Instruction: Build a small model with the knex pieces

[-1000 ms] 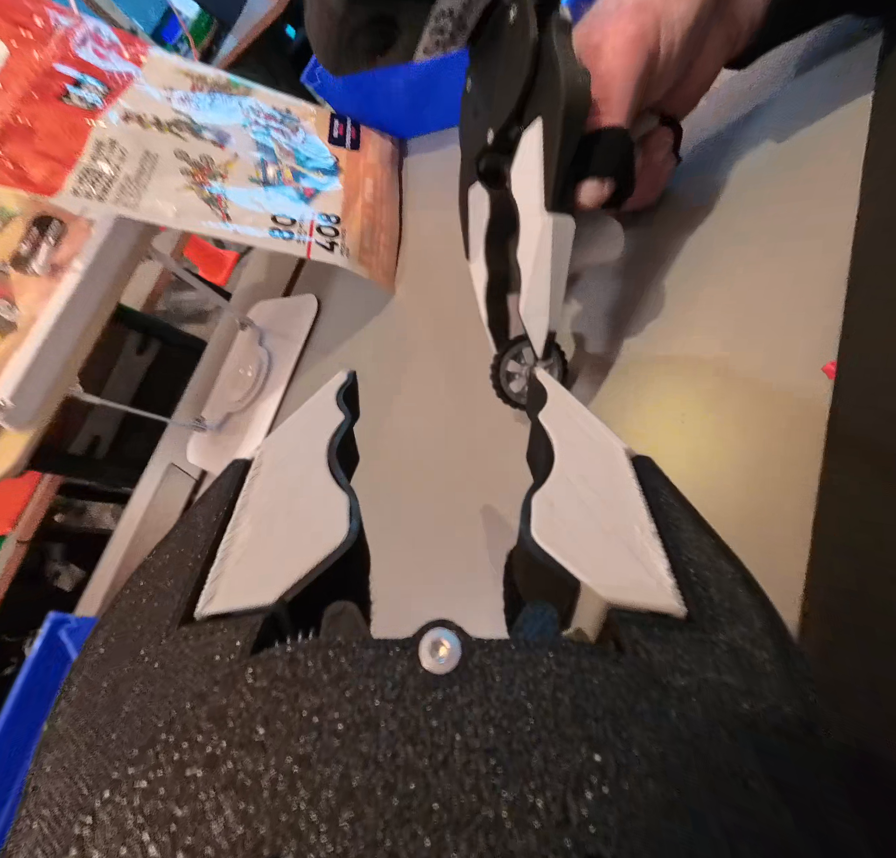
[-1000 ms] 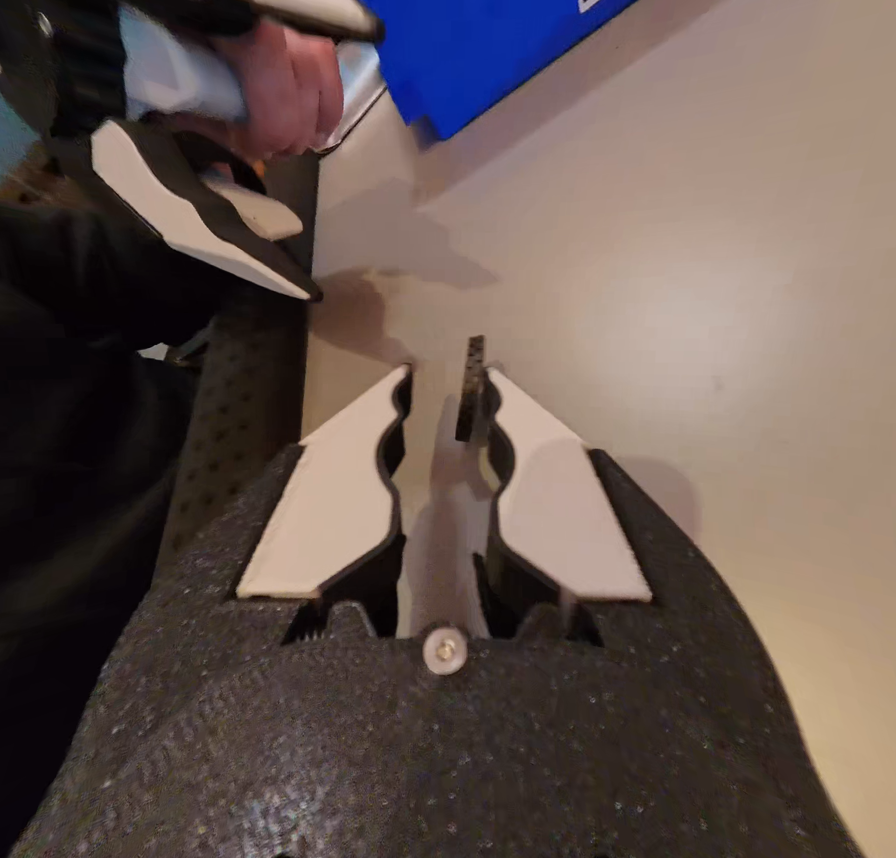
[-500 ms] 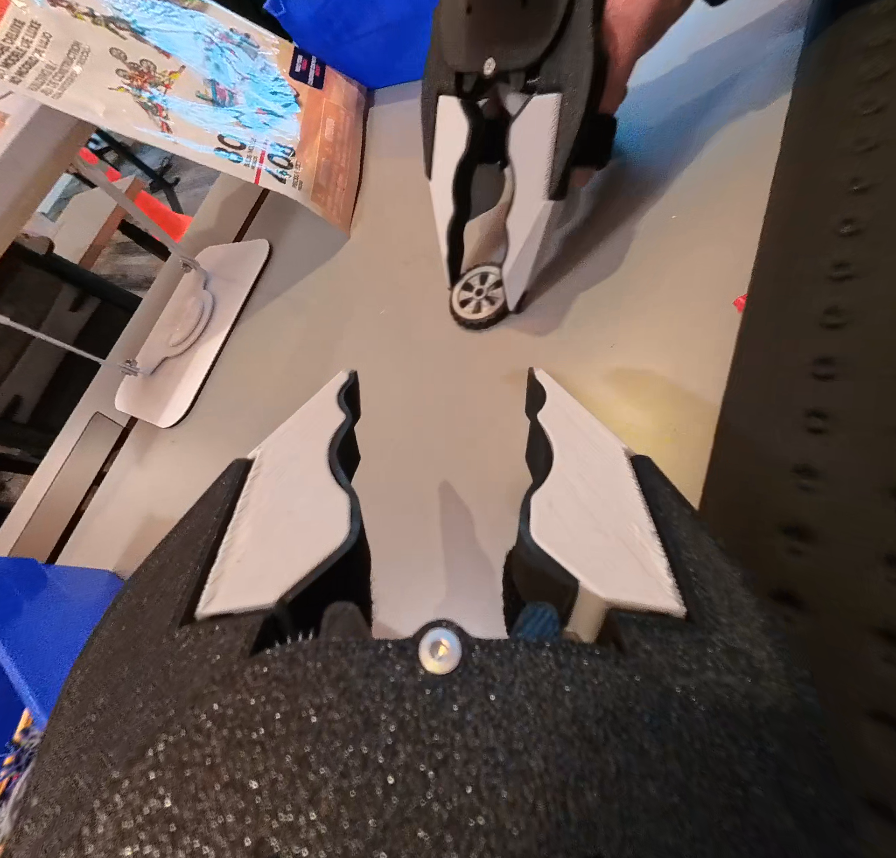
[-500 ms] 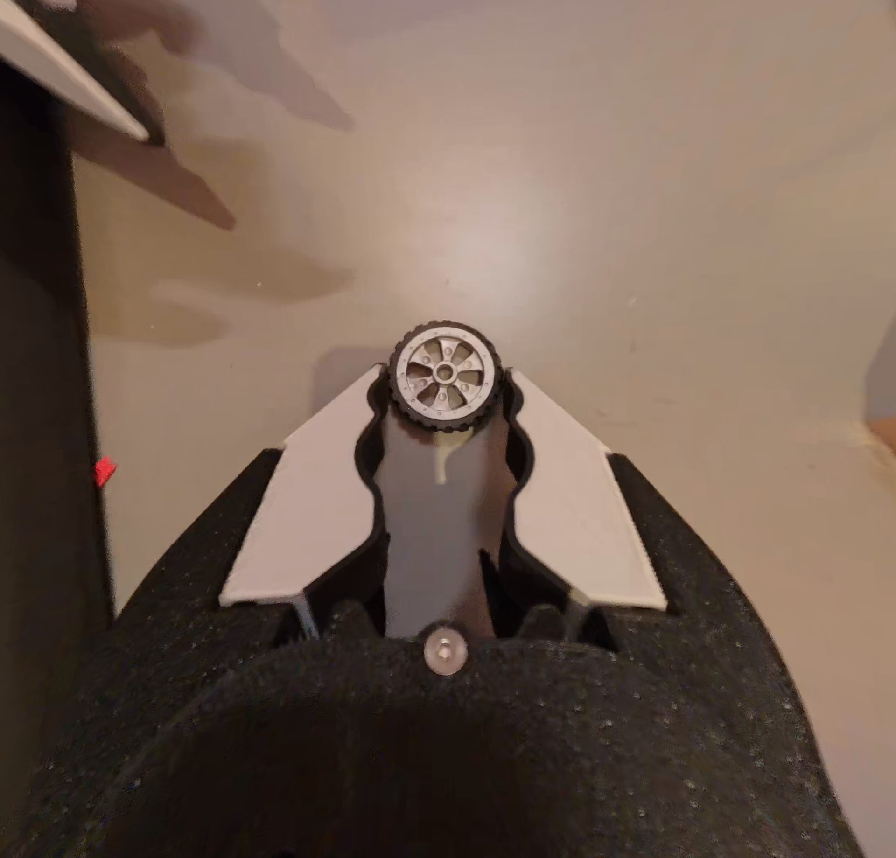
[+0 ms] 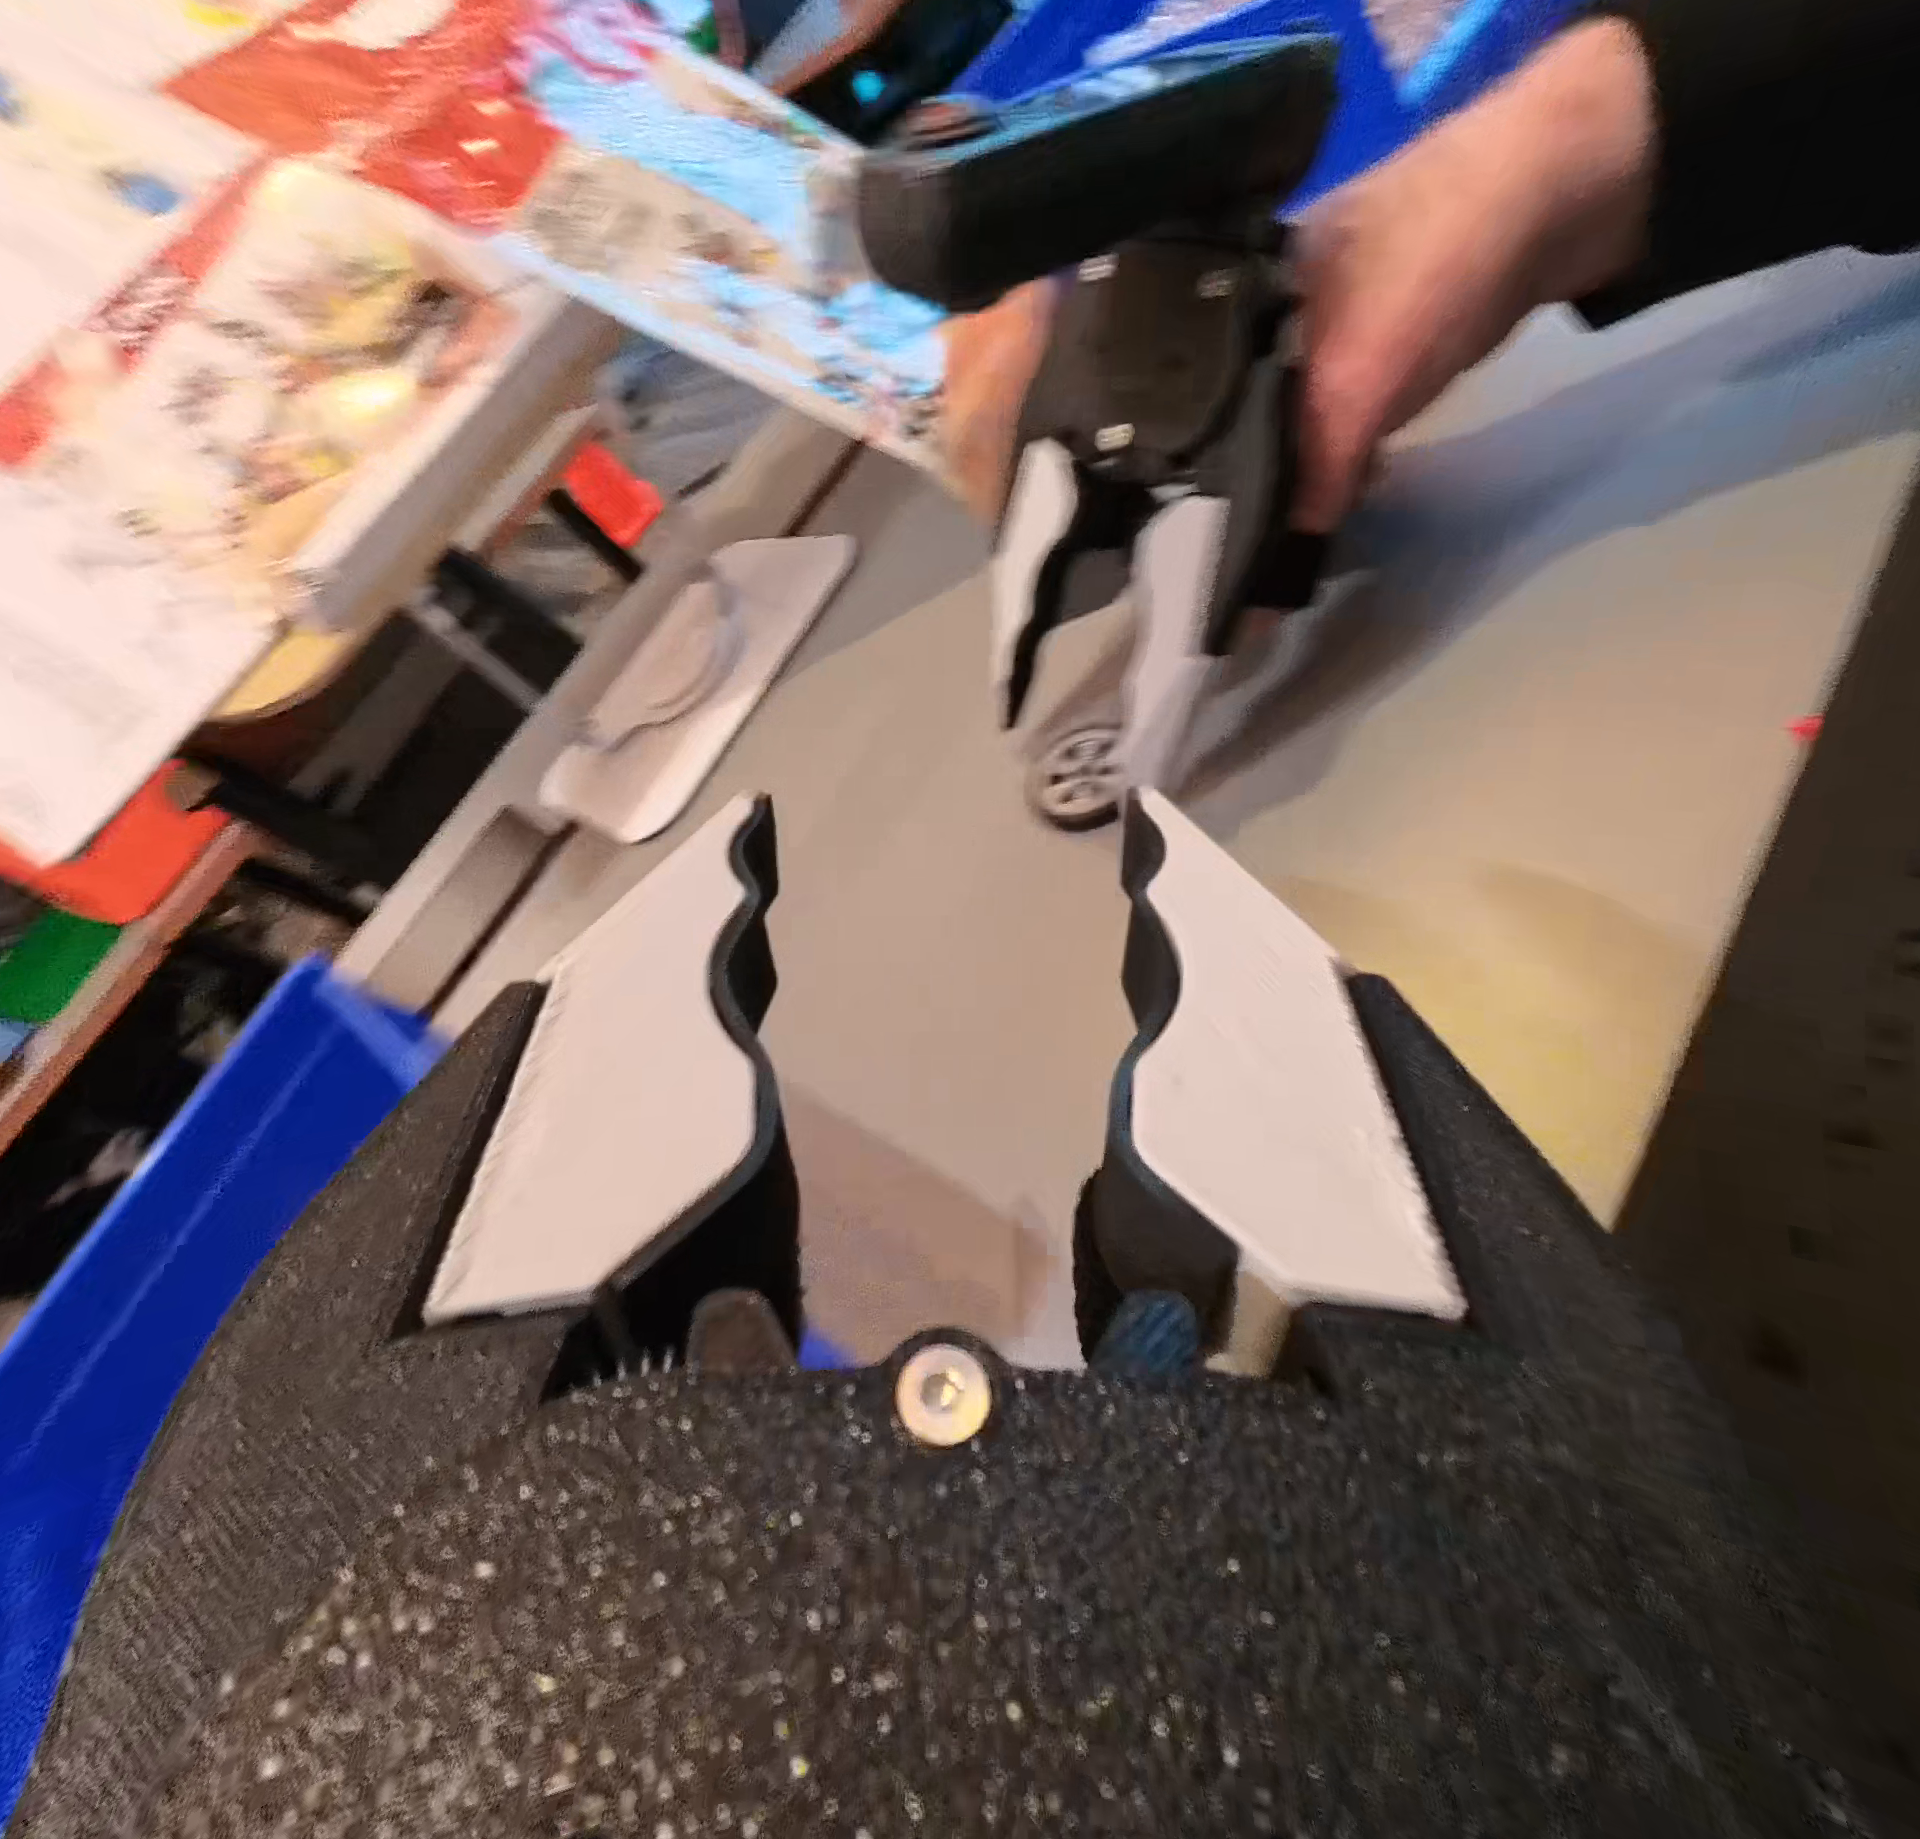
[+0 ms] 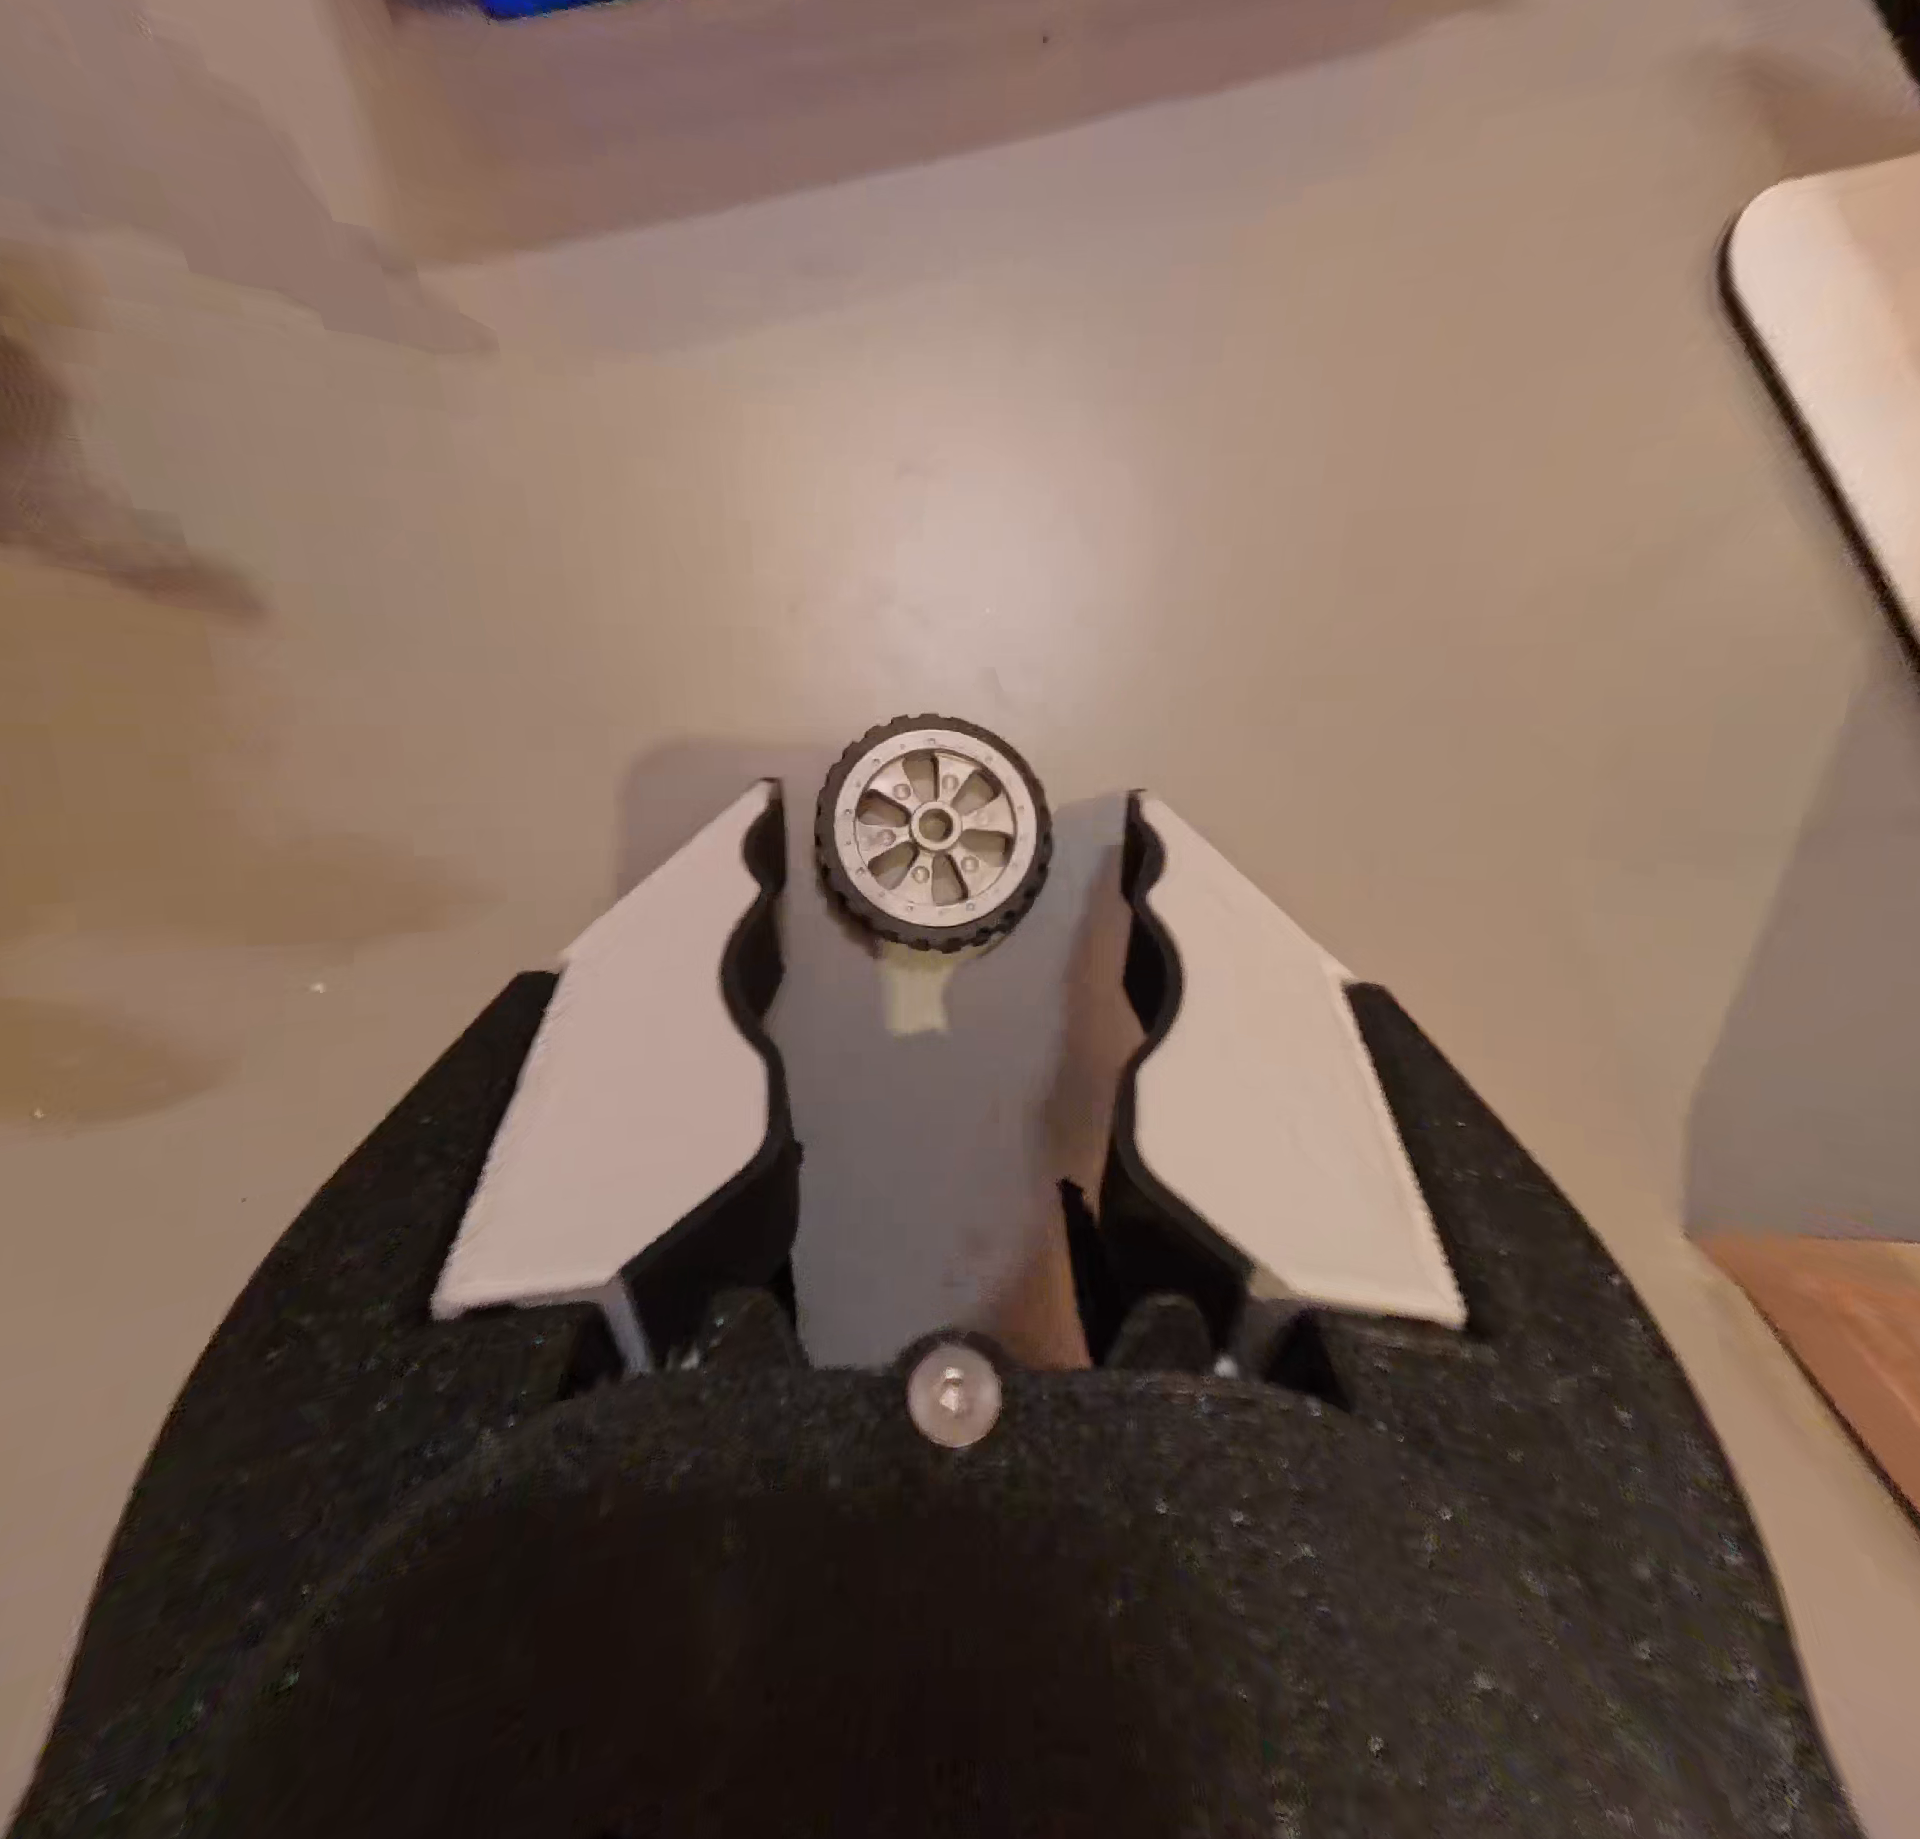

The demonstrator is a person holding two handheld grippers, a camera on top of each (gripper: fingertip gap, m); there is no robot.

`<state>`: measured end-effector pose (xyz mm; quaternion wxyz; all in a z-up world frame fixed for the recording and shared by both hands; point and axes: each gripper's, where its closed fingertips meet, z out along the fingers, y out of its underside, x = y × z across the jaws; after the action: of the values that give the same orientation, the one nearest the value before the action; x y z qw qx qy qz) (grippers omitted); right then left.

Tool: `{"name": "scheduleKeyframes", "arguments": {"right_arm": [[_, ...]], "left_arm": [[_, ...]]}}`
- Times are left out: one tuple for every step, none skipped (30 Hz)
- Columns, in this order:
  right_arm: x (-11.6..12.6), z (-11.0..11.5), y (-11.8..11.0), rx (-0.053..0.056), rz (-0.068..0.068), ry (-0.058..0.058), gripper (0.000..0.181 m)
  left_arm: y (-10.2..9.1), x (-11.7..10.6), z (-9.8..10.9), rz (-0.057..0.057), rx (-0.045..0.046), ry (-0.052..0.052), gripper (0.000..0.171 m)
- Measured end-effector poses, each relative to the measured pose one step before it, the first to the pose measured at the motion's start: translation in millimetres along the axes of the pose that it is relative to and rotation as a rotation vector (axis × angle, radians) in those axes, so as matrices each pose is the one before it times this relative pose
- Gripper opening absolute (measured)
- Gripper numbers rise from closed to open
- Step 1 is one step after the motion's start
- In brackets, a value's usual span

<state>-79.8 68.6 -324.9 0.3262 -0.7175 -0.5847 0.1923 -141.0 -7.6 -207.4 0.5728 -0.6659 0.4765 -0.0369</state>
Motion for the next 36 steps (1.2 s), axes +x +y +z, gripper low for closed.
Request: {"name": "scheduleKeyframes", "arguments": {"right_arm": [[0.97,-1.50,-0.70,0.0161,-0.0223,0.0122,0.071],[0.26,-1.51,-1.06,0.0297,-0.0139,0.0095,0.072],[-0.77,-0.69,-0.64,0.0309,0.0028,0.0014,0.072],[0.22,-0.40,0.17,0.0198,0.0054,0.0077,0.072],[2.10,-1.49,-1.41,0.0164,-0.0085,0.0237,0.072],[1.42,-2.46,-4.89,0.0333,-0.0158,0.0210,0.072],[-0.35,-1.76,-4.78,0.0321,-0.0092,0.0053,0.071],[-0.68,-0.56,-1.76,0.0128,-0.0025,-0.0029,0.069],[0.10,0.20,0.37,-0.0018,-0.0031,0.0000,0.067],[0.08,0.23,0.37,-0.0011,-0.0069,0.0025,0.067],[0.13,-0.02,0.01,0.0010,-0.0094,0.0036,0.066],[-0.31,0.11,0.20,-0.0007,-0.0076,0.0012,0.066],[-0.62,0.12,0.22,-0.0018,-0.0051,-0.0011,0.066],[-0.67,0.17,0.08,-0.0018,-0.0045,-0.0018,0.066],[-0.92,0.12,0.13,-0.0012,-0.0059,-0.0030,0.065],[-1.01,-0.01,0.07,0.0000,-0.0071,-0.0032,0.065],[-0.69,-0.05,-0.06,0.0007,-0.0059,-0.0013,0.065],[-0.26,-0.19,-0.13,0.0011,-0.0037,0.0002,0.065],[-0.21,-0.06,0.02,0.0002,-0.0025,0.0001,0.065],[-0.31,0.08,0.30,-0.0015,-0.0029,-0.0001,0.064],[-0.44,0.09,0.30,-0.0020,-0.0037,-0.0006,0.064],[-0.55,0.19,0.19,-0.0017,-0.0040,-0.0014,0.064],[-0.72,0.19,0.20,-0.0018,-0.0038,-0.0025,0.064],[-0.68,0.18,0.20,-0.0013,-0.0034,-0.0029,0.064],[-0.35,-0.12,-0.06,0.0007,-0.0019,-0.0016,0.064],[-0.18,-0.30,-0.29,0.0026,-0.0004,-0.0010,0.063],[-0.32,-0.42,-0.42,0.0039,0.0000,-0.0024,0.063],[-0.27,-0.39,-0.47,0.0038,0.0008,-0.0037,0.063],[-0.26,-0.28,-0.27,0.0026,0.0021,-0.0041,0.062],[-0.20,-0.18,-0.21,0.0014,0.0027,-0.0037,0.062],[-0.04,-0.07,0.01,0.0009,0.0026,-0.0029,0.062],[0.05,-0.25,-0.24,0.0019,0.0020,-0.0018,0.061],[-0.01,-0.34,-0.35,0.0030,0.0011,-0.0007,0.061],[0.03,-0.35,-0.36,0.0030,0.0007,-0.0006,0.061],[-0.15,-0.23,-0.12,0.0020,0.0008,-0.0014,0.061],[-0.12,-0.11,-0.09,0.0010,0.0007,-0.0016,0.061]], "left_arm": [[4.91,-20.30,-10.27,-0.0116,-0.01697,-0.0510,0.063],[6.75,-25.38,-9.13,-0.0168,-0.02676,-0.0675,0.063],[7.14,-27.75,-7.56,-0.0271,-0.03068,-0.0679,0.064],[6.08,-25.94,-5.63,-0.0230,-0.02721,-0.0509,0.063],[6.05,-26.24,-3.10,-0.0158,-0.02722,-0.0516,0.062],[8.27,-25.26,1.04,-0.0174,-0.03976,-0.0450,0.061],[11.49,-19.26,5.35,-0.0221,-0.06065,-0.0107,0.061],[11.20,-13.93,8.17,-0.0118,-0.06181,0.0139,0.058],[8.94,-14.39,9.84,-0.0043,-0.04732,-0.0023,0.054],[12.60,-9.20,11.15,-0.0050,-0.07818,0.0175,0.051],[16.33,-1.78,11.94,0.0078,-0.11009,0.0537,0.051],[12.01,-5.34,12.51,0.0165,-0.08677,0.0246,0.051],[6.80,-8.26,12.96,0.0086,-0.05693,-0.0003,0.051],[6.68,0.20,12.77,0.0054,-0.06229,0.0420,0.051],[5.41,3.55,11.72,0.0281,-0.05732,0.0528,0.051],[3.53,-3.58,10.73,0.0460,-0.05020,0.0042,0.049],[4.05,-2.76,10.16,0.0630,-0.05348,0.0033,0.050],[4.23,3.96,9.29,0.0899,-0.05035,0.0381,0.051],[3.19,-0.68,7.50,0.0898,-0.04142,0.0022,0.052],[2.71,-1.51,6.67,0.0670,-0.03646,-0.0007,0.051],[-0.36,7.14,5.86,0.0545,-0.01139,0.0517,0.052],[-2.68,6.56,5.43,0.0432,0.00568,0.0459,0.051],[0.83,-1.30,5.30,0.0200,-0.01883,0.0067,0.051],[-1.57,-2.26,3.18,-0.0032,-0.00413,0.0081,0.046],[1.63,0.01,2.56,0.0071,-0.01595,0.0197,0.046],[-2.30,0.22,-0.09,-0.0035,0.01162,0.0187,0.042],[-0.77,0.70,1.16,-0.0060,0.00328,0.0182,0.040],[0.96,0.05,2.10,0.0004,-0.00464,0.0088,0.043],[0.30,-1.68,0.95,0.0055,0.00368,0.0005,0.043],[-0.57,-1.04,-0.08,-0.0151,0.01136,0.0132,0.041],[-0.96,-0.78,-0.56,-0.0221,0.01351,0.0160,0.039],[-1.97,-0.66,-0.90,-0.0031,0.02036,0.0062,0.034],[-0.49,-0.46,-0.18,0.0008,0.01184,-0.0020,0.033],[-0.13,-0.06,-0.33,-0.0009,0.00792,-0.0024,0.032],[0.00,-0.01,-1.06,0.0031,0.00491,-0.0063,0.029],[-0.17,-0.64,-1.60,0.0085,0.00536,-0.0119,0.027]]}}
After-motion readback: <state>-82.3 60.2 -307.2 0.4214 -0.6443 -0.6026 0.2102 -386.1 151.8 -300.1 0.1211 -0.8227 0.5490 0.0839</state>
